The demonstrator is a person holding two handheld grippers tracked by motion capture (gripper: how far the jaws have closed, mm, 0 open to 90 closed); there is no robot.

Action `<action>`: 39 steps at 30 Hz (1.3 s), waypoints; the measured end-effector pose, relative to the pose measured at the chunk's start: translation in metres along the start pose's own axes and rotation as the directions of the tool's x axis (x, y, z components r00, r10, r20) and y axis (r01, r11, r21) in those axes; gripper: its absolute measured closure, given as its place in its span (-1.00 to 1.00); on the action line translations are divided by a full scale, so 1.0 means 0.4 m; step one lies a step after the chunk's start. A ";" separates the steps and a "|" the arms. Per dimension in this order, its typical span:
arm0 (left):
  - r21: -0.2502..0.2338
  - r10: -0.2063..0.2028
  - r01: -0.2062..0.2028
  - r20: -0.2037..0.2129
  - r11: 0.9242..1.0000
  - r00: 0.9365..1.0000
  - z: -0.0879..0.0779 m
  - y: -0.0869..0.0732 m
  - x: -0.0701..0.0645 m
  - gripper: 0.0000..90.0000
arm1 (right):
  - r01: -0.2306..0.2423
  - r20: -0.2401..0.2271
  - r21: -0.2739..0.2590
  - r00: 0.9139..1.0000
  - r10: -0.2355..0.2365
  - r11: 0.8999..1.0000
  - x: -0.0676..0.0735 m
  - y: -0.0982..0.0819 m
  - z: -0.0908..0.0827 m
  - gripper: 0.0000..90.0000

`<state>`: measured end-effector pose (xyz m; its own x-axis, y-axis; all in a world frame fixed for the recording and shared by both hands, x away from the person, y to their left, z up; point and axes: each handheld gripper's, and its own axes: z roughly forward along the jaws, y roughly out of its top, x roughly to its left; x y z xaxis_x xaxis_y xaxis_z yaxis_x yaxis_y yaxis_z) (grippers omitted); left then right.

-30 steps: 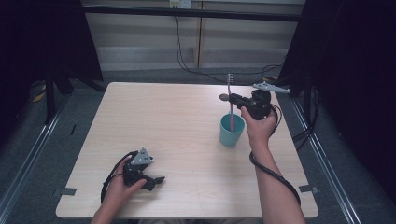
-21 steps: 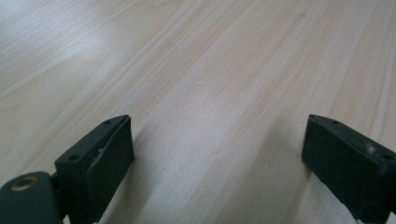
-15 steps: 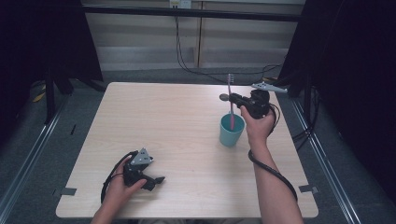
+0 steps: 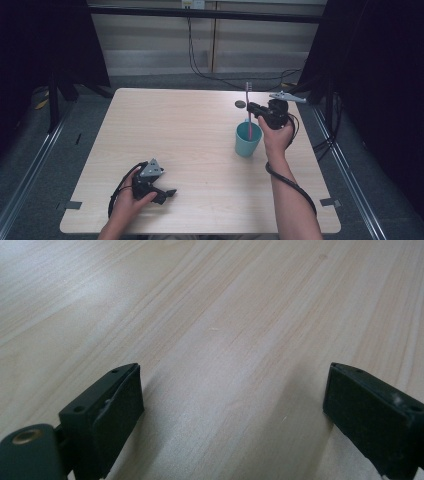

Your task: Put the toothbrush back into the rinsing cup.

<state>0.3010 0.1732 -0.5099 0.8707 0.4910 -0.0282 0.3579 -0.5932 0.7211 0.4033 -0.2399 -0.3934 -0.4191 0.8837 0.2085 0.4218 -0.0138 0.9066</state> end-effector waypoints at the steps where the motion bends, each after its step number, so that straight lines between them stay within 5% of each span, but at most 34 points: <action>1: 0.004 0.005 -0.005 0.001 1.000 1.000 -0.001 0.000 0.001 -0.80 | 0.005 0.003 0.001 1.000 -0.005 1.000 -0.001 -0.002 0.000 0.81; 39: 0.000 -0.001 0.001 -0.001 1.000 1.000 0.000 0.000 0.000 -0.80 | 0.019 0.011 0.017 1.000 -0.019 1.000 -0.009 -0.058 0.010 0.80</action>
<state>0.3007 0.1732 -0.5098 0.8699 0.4924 -0.0279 0.3585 -0.5926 0.7214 0.3981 -0.2409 -0.4165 -0.4187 0.8887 0.1869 0.4273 0.0112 0.9041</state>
